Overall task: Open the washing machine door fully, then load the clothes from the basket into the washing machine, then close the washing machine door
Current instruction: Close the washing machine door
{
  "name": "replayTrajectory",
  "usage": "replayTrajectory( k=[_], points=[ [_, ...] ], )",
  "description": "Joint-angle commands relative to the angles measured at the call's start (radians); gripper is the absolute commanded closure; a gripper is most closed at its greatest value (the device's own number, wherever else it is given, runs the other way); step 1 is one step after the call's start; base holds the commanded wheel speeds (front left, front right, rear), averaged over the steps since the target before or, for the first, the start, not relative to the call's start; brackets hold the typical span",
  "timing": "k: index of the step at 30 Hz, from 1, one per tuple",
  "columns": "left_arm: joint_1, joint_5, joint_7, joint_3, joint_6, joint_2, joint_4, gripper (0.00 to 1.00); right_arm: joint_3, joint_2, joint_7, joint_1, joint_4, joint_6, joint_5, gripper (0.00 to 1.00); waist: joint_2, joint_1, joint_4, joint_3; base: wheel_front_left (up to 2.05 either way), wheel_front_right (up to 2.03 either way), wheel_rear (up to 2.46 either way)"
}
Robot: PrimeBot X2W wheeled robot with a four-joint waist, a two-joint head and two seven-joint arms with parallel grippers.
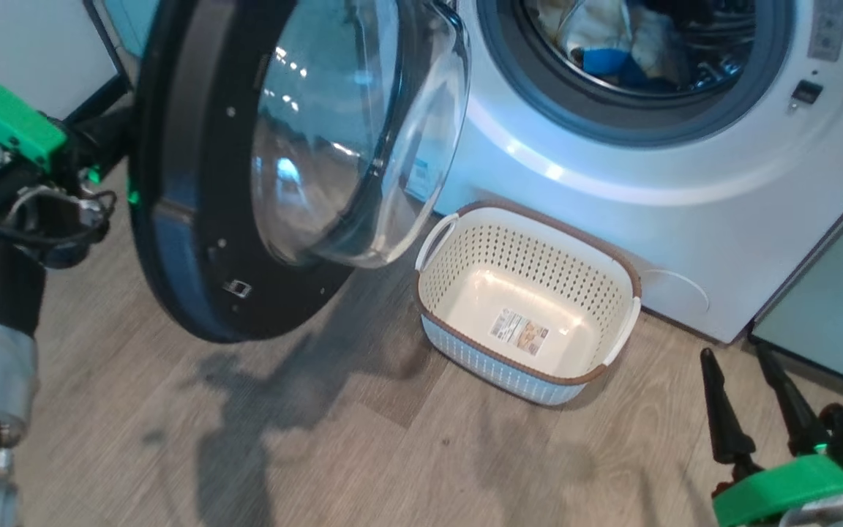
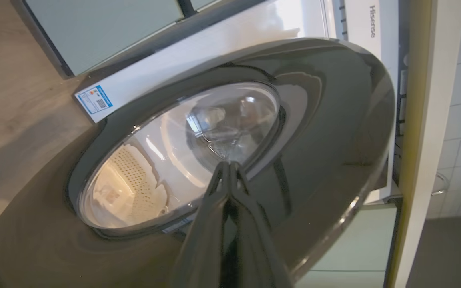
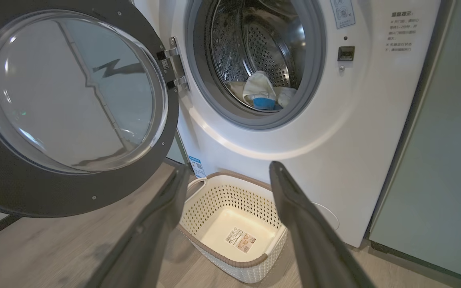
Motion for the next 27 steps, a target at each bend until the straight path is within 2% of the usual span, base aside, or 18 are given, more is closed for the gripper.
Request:
replayTrajectory(
  k=[1,14,22,27],
  points=[
    [-0.017,-0.014,0.015,0.015,-0.002,0.039,-0.047,1.0,0.016,-0.003,-0.01,0.002,-0.024,0.005,0.009,0.0,0.0,0.0,-0.005,-0.017,0.0,0.0,0.0],
    [0.053,-0.03,0.031,-0.04,-0.002,-0.049,-0.164,1.0,-0.016,0.017,-0.01,0.032,-0.03,0.005,0.01,0.0,0.0,0.0,-0.038,-0.062,0.0,0.0,0.0],
    [0.094,-0.052,-0.018,-0.032,-0.002,-0.102,-0.18,1.0,-0.025,0.018,-0.01,0.032,-0.032,0.005,0.008,0.0,0.0,0.0,-0.104,-0.057,0.0,0.0,0.0],
    [0.103,-0.083,-0.004,-0.026,-0.002,-0.125,-0.201,1.0,-0.029,0.018,-0.01,0.028,-0.033,0.005,0.007,0.0,0.0,0.0,-0.148,-0.047,0.0,0.0,0.0]
  ],
)
